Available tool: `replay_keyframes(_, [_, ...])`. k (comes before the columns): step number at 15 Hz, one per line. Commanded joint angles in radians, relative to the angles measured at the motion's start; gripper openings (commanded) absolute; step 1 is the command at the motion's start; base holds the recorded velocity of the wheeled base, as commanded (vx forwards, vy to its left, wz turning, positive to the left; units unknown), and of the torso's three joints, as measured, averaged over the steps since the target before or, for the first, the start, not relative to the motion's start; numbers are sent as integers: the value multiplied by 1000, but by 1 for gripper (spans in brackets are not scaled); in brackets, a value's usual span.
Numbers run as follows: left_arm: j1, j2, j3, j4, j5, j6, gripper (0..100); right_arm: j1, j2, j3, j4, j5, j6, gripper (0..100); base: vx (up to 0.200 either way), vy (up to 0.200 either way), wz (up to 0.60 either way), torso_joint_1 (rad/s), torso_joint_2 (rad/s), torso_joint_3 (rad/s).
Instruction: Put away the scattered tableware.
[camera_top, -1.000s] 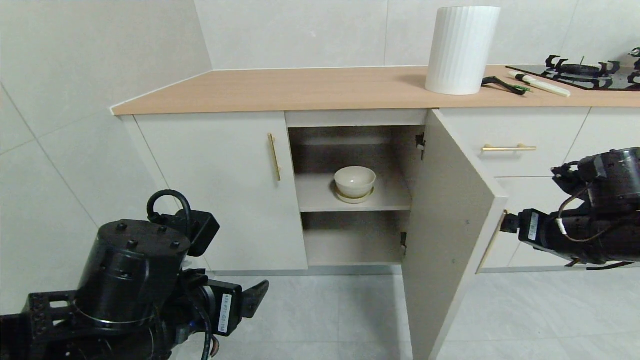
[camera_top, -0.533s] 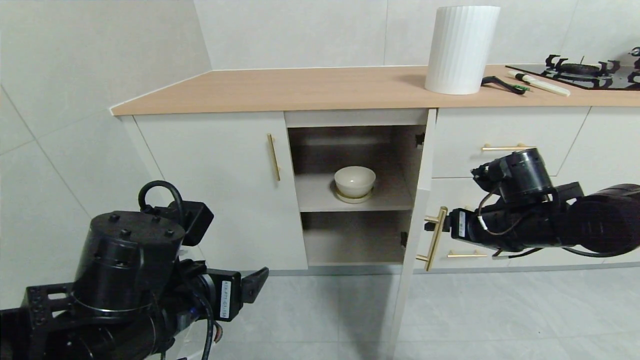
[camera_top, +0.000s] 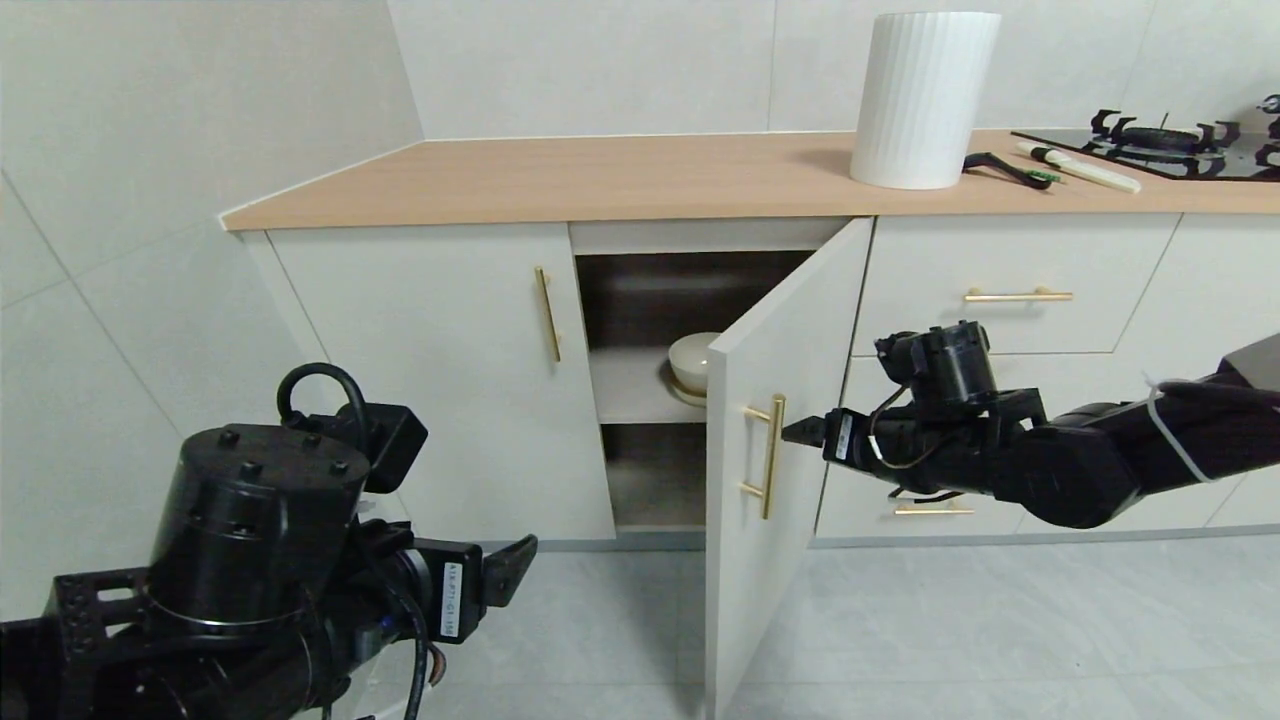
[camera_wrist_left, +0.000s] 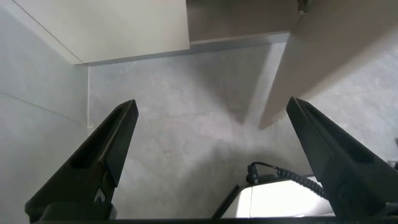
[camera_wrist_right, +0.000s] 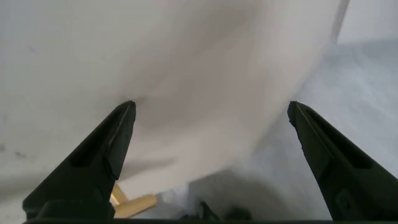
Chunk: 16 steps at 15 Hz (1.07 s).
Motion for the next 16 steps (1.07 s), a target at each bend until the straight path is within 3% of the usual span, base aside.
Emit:
replay_keyframes(1, [-2,4,0,-1,2,0,100,5,30,3,-5,0,0,100,0,0,0,0,0,0])
replay_keyframes(7, [-2,10,1,2,19,4,100,5,67,1,-84,0,48,100,0,0,0,0,0,0])
replay_keyframes(16, [-2,7,-5,2,33,4,100,29,124,-5,-205,-1,120,100,200,0,0,0,4,2])
